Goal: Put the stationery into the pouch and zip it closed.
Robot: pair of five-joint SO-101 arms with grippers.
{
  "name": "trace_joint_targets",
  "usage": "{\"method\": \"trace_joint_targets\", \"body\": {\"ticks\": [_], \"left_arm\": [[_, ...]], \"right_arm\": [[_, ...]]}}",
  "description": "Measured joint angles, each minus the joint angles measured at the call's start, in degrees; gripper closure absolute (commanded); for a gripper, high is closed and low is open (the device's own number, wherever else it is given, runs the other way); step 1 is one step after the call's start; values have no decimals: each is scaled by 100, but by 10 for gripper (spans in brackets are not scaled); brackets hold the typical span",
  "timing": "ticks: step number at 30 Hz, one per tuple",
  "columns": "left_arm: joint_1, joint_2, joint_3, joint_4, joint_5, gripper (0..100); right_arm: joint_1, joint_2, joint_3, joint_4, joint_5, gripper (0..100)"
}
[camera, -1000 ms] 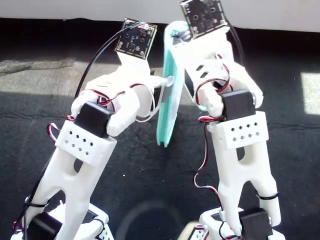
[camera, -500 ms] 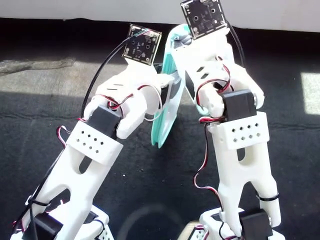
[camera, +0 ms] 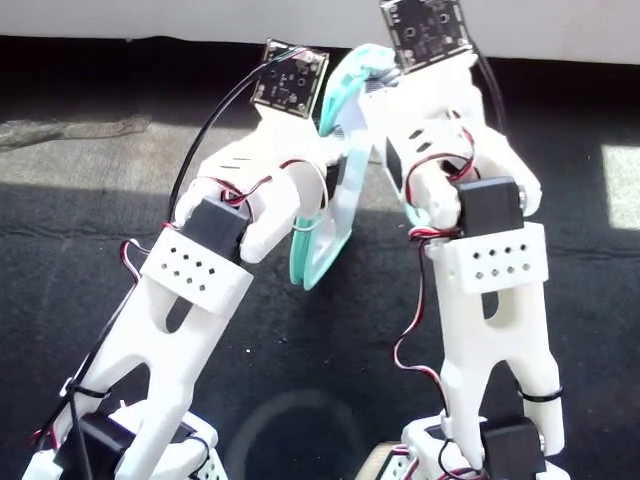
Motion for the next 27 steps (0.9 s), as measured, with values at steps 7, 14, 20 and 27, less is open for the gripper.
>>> {"method": "trace_joint_targets", "body": {"ticks": [7, 14, 20, 27], "left_arm": [[0, 0, -316, 800, -18, 989], [0, -396, -369, 1547, -246, 990], [-264, -774, -369, 1829, -316, 990], [-404, -941, -360, 1925, -316, 990]], "right_arm": [[316, 9, 9, 0, 9, 992], [352, 62, 18, 9, 475, 992], [413, 193, 18, 9, 633, 992], [677, 791, 9, 9, 633, 992]]}}
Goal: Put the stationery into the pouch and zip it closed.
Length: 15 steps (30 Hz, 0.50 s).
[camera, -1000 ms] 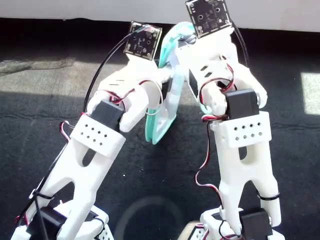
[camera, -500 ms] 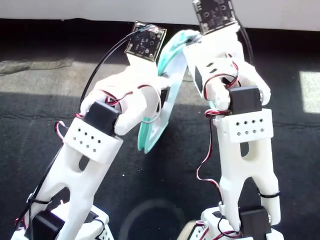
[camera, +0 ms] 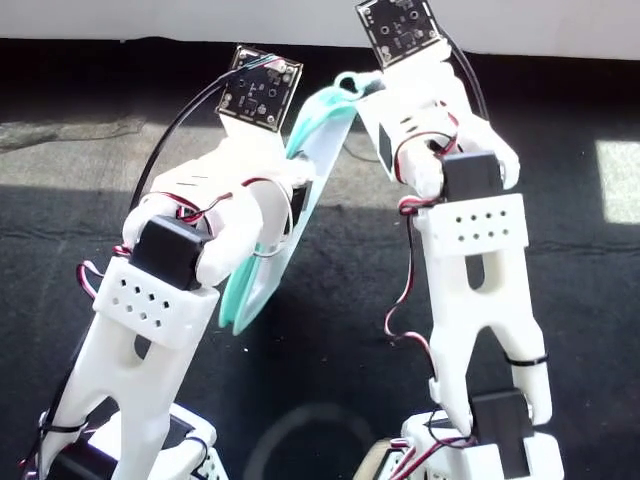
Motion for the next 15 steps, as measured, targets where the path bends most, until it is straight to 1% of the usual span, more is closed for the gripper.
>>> {"method": "trace_joint_targets", "body": {"ticks": [4, 15], "left_arm": [[0, -158, 0, 132, 0, 990], [0, -281, 9, 149, 0, 990]], "right_arm": [[88, 202, -9, -70, 0, 992], [141, 440, -44, -114, 9, 992]]}}
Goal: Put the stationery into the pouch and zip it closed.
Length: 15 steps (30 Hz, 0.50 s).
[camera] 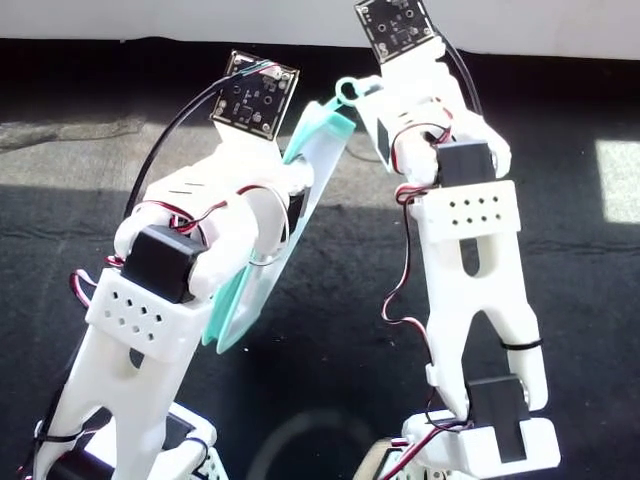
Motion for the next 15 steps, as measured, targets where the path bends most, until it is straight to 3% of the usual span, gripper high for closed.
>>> {"method": "trace_joint_targets", "body": {"ticks": [15], "left_arm": [[0, -325, 18, 26, 9, 990]], "right_arm": [[185, 598, -18, -44, 0, 992]]}}
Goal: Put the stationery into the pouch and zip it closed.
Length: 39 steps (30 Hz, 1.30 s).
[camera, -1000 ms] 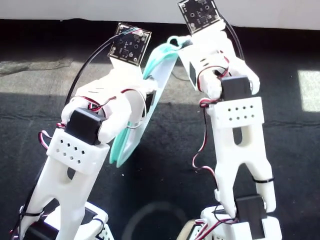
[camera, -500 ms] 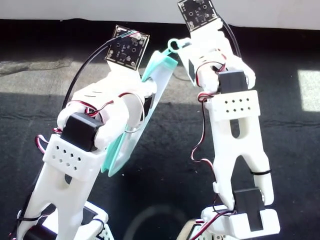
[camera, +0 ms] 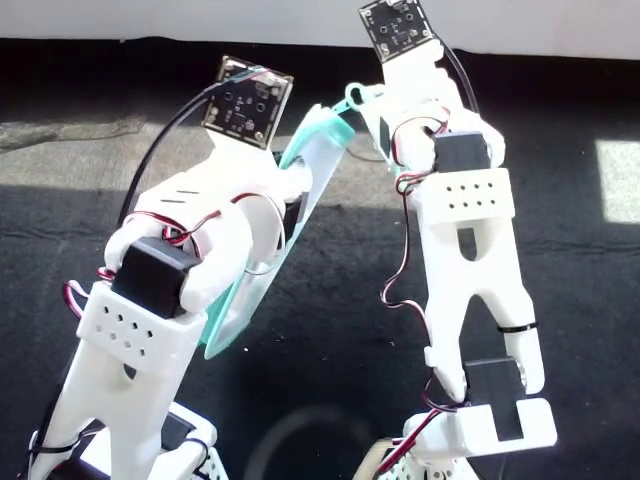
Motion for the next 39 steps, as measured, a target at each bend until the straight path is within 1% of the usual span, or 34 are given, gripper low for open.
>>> {"method": "trace_joint_targets", "body": {"ticks": [7, 15, 19, 21, 32, 33, 35, 38, 39], "left_arm": [[-185, 0, 0, 0, 9, 990], [-185, 9, -114, 176, 9, 990], [-343, -334, -360, 229, 9, 990], [-440, -475, -475, 229, 9, 990], [-431, -510, -501, 229, 9, 990], [-431, -510, -501, 229, 9, 990], [-466, -510, -501, 229, 9, 990], [-431, -510, -501, 229, 0, 990], [-440, -510, -501, 229, 9, 990]], "right_arm": [[18, 105, 0, 0, 0, 992], [132, 624, -9, -18, 0, 992], [686, 905, 35, -79, -26, 992], [844, 949, 35, -79, -26, 992], [826, 923, 26, -70, -26, 985], [826, 835, 26, -18, -26, 970], [747, 545, 18, 273, -158, 896], [431, -18, -70, 949, -800, 769], [290, -220, -149, 1196, -1090, 752]]}}
